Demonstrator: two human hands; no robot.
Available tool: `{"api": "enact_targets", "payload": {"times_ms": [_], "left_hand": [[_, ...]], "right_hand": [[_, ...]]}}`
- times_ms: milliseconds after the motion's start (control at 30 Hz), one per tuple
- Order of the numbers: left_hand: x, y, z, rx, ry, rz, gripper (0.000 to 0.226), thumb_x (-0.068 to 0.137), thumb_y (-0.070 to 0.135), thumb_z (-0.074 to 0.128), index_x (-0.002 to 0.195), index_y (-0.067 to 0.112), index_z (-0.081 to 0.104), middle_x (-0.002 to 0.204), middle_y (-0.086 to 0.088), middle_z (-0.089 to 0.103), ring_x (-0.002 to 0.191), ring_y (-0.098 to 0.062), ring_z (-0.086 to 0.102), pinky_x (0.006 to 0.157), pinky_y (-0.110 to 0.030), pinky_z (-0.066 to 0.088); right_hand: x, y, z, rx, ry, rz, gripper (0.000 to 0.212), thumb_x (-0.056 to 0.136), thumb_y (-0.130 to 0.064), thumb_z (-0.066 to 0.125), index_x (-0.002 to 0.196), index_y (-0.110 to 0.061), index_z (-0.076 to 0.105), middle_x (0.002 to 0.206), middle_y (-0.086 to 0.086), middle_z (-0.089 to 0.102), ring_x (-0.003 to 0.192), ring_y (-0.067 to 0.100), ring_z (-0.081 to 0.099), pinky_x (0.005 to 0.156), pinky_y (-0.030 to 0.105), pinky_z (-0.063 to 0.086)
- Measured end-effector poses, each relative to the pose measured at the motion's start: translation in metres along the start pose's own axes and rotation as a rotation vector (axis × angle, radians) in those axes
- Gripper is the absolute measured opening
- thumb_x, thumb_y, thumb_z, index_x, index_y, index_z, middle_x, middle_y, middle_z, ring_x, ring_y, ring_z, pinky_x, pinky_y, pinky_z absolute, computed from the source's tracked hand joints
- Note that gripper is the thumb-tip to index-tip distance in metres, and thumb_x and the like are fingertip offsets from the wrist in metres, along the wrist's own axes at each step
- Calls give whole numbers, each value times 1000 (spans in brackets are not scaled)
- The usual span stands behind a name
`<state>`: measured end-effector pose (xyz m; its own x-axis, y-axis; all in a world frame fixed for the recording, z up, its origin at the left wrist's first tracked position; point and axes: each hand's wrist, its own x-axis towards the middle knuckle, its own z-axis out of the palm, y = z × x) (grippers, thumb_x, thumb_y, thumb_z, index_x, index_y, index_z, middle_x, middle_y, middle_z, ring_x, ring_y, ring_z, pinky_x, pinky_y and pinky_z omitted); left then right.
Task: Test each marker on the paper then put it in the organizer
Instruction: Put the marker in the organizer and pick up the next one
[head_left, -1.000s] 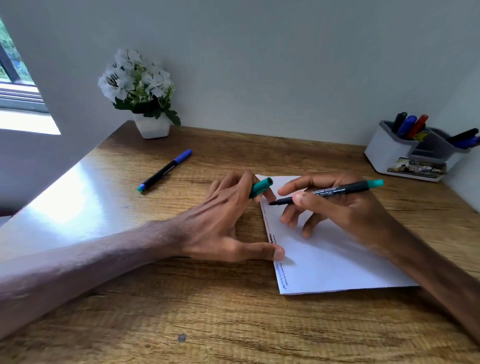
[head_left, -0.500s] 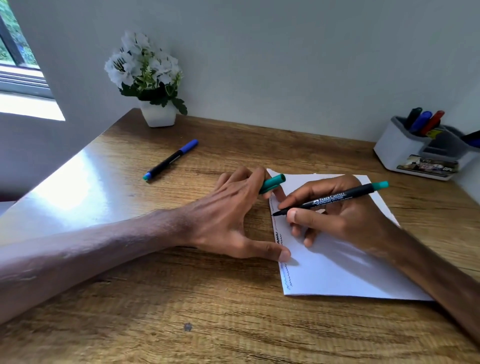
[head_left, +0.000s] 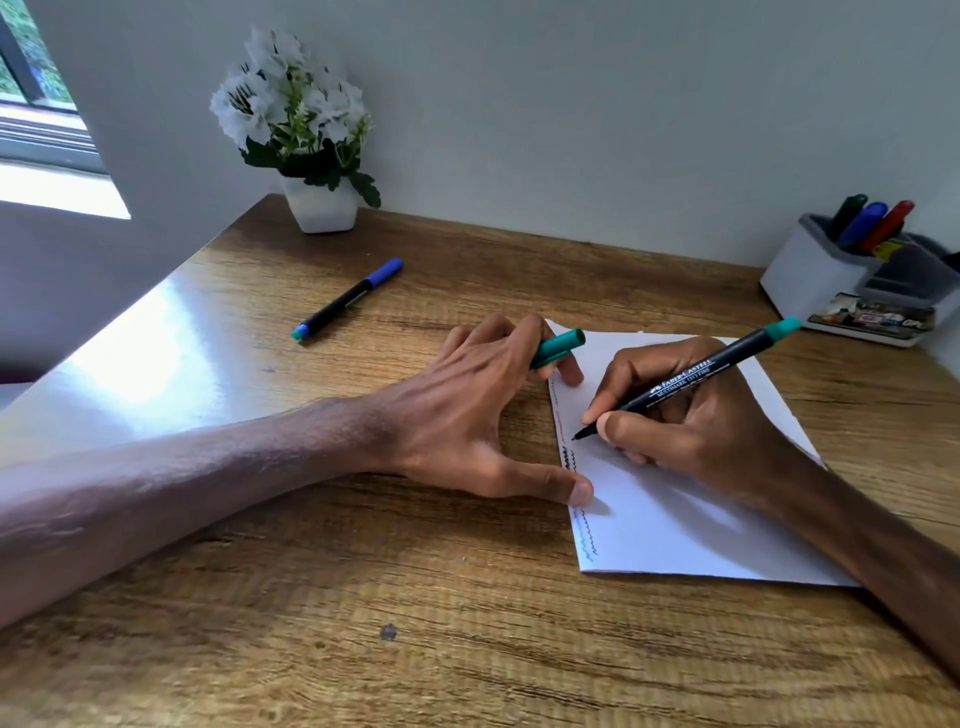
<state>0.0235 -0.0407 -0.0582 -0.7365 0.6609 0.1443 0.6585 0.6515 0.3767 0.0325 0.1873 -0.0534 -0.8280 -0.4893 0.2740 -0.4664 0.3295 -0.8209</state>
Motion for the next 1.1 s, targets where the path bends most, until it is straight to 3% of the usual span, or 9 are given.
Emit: {"api": "enact_targets", "payload": {"times_ms": [167,367,533,667,800,900,1100], "left_hand": [[0,-2,1,7,8,0,84,70,79,72,130,32,37,113,27,32,115,-3,30,105,-30,32],[0,-1,1,16,13,6,82,70,79,72,126,33,35,111,39,26,114,-5,31,107,-34,34],[0,-1,1,7,3,6,85,69,80,71,129,31,36,113,36,29,115,-6,32,109,-37,35],[0,-2,2,7,7,3,83,70,80,71,126,31,35,125,18,42,119,-9,35,111,-41,34],[0,-2,1,-1,6,3,80,70,81,69,122,35,31,124,18,41,118,-8,34,111,-40,34],[0,-2,1,1,2,-1,78,70,81,69,119,38,27,122,18,41,116,-8,35,110,-39,35],[1,-1,1,9,5,-4,79,69,81,69,119,36,28,120,16,41,114,-9,35,109,-39,36]], "right_hand": [[-1,1,0,-44,-9,-8,6,74,-1,73,76,-5,77,69,7,73,55,9,63,51,18,47],[-1,0,1,-71,-3,-21,6,73,-4,74,75,-8,78,72,10,74,60,21,66,52,24,49],[0,1,2,-82,-2,-20,7,75,-5,75,77,-10,79,72,8,74,62,25,67,52,30,50],[1,1,1,-94,4,-16,7,75,-4,74,77,-10,79,73,5,75,65,19,69,55,32,53],[1,-1,1,-88,-1,-10,8,76,-1,75,77,-8,79,72,4,75,62,14,68,53,22,51],[1,-1,0,-71,-13,8,17,80,14,75,78,-3,78,67,0,73,55,7,65,51,13,45],[1,-2,1,-62,10,29,17,81,17,72,78,2,76,57,-13,68,51,4,63,49,9,43]]}}
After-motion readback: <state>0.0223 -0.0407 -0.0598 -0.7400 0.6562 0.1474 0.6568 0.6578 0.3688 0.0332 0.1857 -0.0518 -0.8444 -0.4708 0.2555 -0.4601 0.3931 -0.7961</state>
